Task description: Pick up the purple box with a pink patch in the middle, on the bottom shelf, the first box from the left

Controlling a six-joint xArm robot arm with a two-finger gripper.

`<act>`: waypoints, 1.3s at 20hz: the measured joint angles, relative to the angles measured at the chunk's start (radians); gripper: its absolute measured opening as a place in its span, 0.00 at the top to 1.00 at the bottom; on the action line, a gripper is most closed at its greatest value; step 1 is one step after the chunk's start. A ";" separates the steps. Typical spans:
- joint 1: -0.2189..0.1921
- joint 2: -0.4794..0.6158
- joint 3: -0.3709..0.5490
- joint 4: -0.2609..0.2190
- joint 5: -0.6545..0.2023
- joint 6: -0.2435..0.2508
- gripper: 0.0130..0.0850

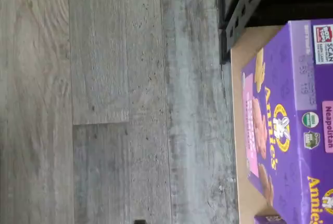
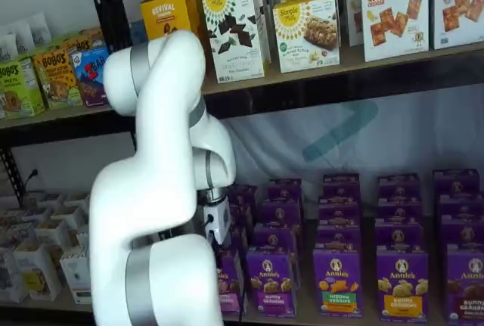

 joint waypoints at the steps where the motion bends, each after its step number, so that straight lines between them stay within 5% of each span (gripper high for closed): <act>1: 0.000 -0.001 0.005 -0.002 -0.012 0.002 0.00; 8: 0.004 0.002 0.011 -0.005 -0.043 0.007 0.00; 16: 0.017 0.036 -0.012 0.046 -0.103 -0.028 0.00; 26: 0.017 0.148 -0.150 0.000 -0.070 0.017 0.00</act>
